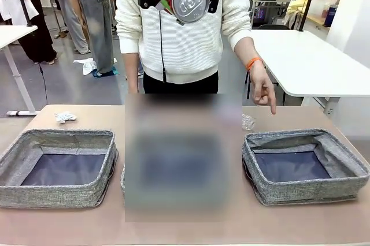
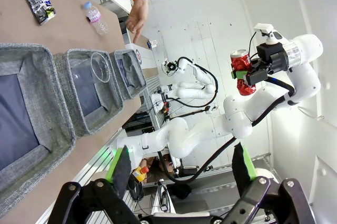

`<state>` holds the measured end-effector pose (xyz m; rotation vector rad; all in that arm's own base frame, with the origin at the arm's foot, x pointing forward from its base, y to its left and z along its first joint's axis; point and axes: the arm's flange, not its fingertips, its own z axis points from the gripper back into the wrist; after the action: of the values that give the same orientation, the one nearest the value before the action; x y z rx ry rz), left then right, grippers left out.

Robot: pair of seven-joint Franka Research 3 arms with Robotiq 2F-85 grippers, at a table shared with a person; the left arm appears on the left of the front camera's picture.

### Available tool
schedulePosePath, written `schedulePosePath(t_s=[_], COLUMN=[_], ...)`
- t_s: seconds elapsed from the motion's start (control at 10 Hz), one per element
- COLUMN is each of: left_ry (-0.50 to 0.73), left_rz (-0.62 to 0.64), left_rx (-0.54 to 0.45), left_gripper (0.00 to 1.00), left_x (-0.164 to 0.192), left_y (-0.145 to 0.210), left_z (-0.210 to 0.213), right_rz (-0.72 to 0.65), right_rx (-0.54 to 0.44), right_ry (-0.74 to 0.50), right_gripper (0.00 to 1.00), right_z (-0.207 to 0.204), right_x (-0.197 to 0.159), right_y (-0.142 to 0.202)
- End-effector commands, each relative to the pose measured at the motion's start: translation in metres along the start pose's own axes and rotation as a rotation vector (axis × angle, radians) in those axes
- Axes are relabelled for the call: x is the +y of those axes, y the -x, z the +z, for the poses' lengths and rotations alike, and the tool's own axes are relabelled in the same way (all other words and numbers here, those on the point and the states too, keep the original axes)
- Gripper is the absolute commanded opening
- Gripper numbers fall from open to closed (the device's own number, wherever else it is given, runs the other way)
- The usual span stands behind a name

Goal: Sort the waste into the appropriate baskets.
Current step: Place the picked waste into the Fabric basket indicated by the person.

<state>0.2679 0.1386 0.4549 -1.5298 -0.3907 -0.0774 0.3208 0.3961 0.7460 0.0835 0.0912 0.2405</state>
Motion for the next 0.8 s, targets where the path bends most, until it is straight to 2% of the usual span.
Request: schedulePosePath(t_s=[0.0, 0.1, 0.3, 0.4, 0.5, 0.6, 0.7], left_ry=[0.008, 0.008, 0.008, 0.008, 0.008, 0.008, 0.008], left_rz=[0.012, 0.012, 0.012, 0.012, 0.012, 0.012, 0.012], left_rx=[0.005, 0.005, 0.005, 0.005, 0.005, 0.005, 0.005], left_gripper=[1.0, 1.0, 1.0, 1.0, 1.0, 1.0, 1.0], left_x=[-0.006, -0.006, -0.006, -0.006, -0.006, -0.006, -0.006], left_y=[0.001, 0.001, 0.001, 0.001, 0.001, 0.001, 0.001], left_z=[0.001, 0.001, 0.001, 0.001, 0.001, 0.001, 0.001], right_rz=[0.003, 0.0, 0.036, -0.001, -0.089, -0.096, -0.168], right_rx=[-0.003, 0.0, 0.024, 0.027, 0.024, 0.019, 0.054], right_ry=[0.002, 0.0, 0.028, 0.009, -0.021, -0.093, -0.117], right_gripper=[0.01, 0.01, 0.01, 0.01, 0.01, 0.01, 0.01], right_z=[0.001, 0.0, -0.022, -0.039, -0.067, -0.097, -0.133], right_x=[-0.002, 0.0, -0.049, -0.089, -0.145, -0.194, -0.238], right_y=[0.002, 0.0, 0.009, 0.013, 0.018, 0.026, 0.036])
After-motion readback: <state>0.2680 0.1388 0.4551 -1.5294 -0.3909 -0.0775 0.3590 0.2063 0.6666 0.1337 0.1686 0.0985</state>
